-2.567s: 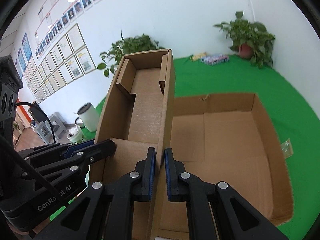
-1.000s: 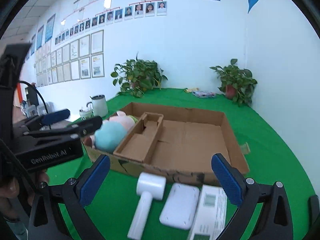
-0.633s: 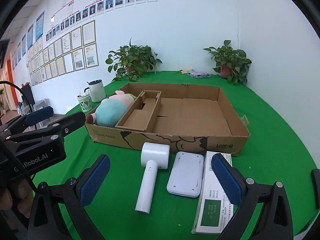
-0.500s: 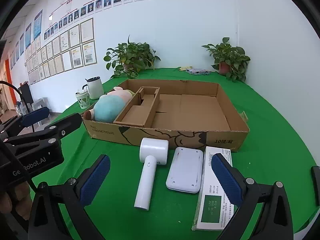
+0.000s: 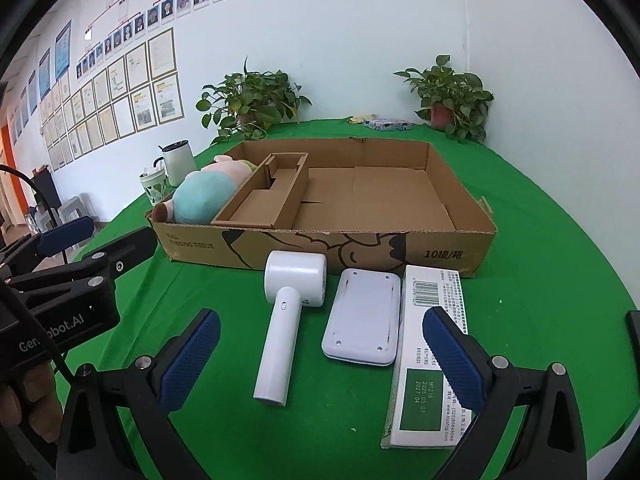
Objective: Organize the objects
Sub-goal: 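Move both tools toward the white hair dryer on the table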
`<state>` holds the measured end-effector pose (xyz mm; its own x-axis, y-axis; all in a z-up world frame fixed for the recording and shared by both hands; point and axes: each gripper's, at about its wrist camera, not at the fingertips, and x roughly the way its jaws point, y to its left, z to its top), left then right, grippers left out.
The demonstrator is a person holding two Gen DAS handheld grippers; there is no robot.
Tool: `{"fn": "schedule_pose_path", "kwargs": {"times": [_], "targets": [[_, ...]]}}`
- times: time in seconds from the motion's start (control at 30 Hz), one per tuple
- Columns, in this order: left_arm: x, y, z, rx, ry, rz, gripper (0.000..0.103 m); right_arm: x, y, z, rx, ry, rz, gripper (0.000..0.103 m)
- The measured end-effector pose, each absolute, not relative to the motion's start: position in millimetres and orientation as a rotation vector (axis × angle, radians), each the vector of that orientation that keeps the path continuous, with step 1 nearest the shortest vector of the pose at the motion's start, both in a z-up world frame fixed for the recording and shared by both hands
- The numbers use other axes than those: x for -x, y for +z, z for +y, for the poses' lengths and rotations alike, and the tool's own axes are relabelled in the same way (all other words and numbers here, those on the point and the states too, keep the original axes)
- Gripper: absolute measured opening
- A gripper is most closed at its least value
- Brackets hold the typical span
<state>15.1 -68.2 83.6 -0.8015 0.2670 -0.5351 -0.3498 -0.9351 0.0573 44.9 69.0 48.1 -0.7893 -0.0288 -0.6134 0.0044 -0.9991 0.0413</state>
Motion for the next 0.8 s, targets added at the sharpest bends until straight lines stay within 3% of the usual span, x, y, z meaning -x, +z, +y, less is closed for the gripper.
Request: {"fn": "schedule_pose_path", "kwargs": {"times": [0.5, 0.67, 0.8], "targets": [[-1.8, 73.2, -63.3, 0.84, 2.653, 0.215, 0.077, -35.6, 37.4, 66.7, -1.017, -2.895, -0.046, 0.099], [9.7, 64.6, -66.3, 0.907, 2.59, 0.155, 0.075, -30.2, 25.4, 56.8, -1.047, -2.787, -0.03, 0.08], [31.2, 51.8, -73.7, 1.015, 2.467, 0.02, 0.075, -17.8, 9.0, 40.6, -1.105, -2.686, -0.007, 0.072]]}}
